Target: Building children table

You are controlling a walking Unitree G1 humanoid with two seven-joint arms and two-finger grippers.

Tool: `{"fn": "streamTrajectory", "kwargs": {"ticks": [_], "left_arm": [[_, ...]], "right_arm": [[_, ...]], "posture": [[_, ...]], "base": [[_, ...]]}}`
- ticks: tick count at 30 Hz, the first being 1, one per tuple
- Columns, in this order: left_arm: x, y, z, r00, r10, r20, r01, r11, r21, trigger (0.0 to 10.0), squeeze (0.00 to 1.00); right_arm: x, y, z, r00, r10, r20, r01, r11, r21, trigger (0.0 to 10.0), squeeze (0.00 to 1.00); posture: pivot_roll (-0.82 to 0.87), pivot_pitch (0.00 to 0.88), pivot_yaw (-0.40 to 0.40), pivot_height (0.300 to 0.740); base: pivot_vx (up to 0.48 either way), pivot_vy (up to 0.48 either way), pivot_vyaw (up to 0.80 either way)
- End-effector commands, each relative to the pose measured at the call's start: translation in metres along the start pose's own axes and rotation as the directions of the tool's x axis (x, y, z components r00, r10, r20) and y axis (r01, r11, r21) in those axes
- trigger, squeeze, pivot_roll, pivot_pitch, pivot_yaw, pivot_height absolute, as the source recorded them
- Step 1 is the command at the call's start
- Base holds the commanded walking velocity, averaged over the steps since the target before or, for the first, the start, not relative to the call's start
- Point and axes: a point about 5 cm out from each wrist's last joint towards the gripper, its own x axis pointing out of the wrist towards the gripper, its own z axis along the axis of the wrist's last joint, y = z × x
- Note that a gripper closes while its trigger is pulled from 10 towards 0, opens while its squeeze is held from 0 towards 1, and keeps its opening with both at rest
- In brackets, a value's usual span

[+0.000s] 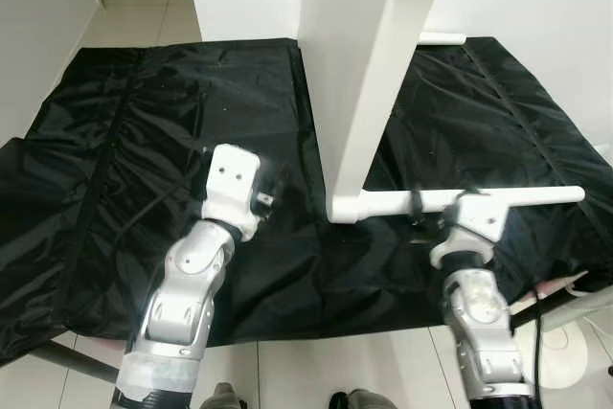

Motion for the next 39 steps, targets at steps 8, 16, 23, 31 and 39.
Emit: {"fn": "streamTrajectory", "kwargs": {"ticks": [8,16,23,31,39], "left_arm": [[-0.009,0.005,-0.005,0.995,0.096,0.016,-0.096,0.995,-0.033,10.0,1.00],[-0.023,0.006,-0.015,0.994,0.108,0.002,-0.108,0.994,-0.024,10.0,1.00],[-0.022,0.012,-0.022,0.986,0.165,-0.010,-0.165,0.986,-0.021,10.0,0.00],[-0.014,0.014,-0.027,0.982,0.187,0.015,-0.186,0.981,-0.045,10.0,0.00],[-0.017,0.014,-0.034,0.986,0.167,-0.002,-0.167,0.984,-0.058,10.0,0.00]], "right_arm": [[-0.013,0.006,-0.005,1.000,0.017,0.008,-0.017,1.000,0.017,10.0,1.00],[-0.022,0.007,-0.005,0.998,0.064,0.019,-0.064,0.998,0.028,10.0,1.00],[-0.015,0.017,-0.007,0.991,0.135,0.004,-0.134,0.981,0.142,10.0,0.00],[-0.003,0.041,-0.014,0.960,0.280,0.023,-0.280,0.945,0.167,10.0,0.00],[-0.004,0.048,-0.021,0.933,0.359,0.012,-0.357,0.924,0.135,10.0,0.00]], "posture": [[-0.05,0.000,0.030,0.740],[-0.05,0.000,0.028,0.740],[-0.04,0.003,0.027,0.740],[-0.03,0.000,0.016,0.740],[-0.02,0.017,0.013,0.740]], "base": [[0.000,0.000,0.00],[0.000,0.000,0.00],[0.000,0.000,0.00],[0.000,0.000,0.00],[0.000,0.000,0.00]]}}
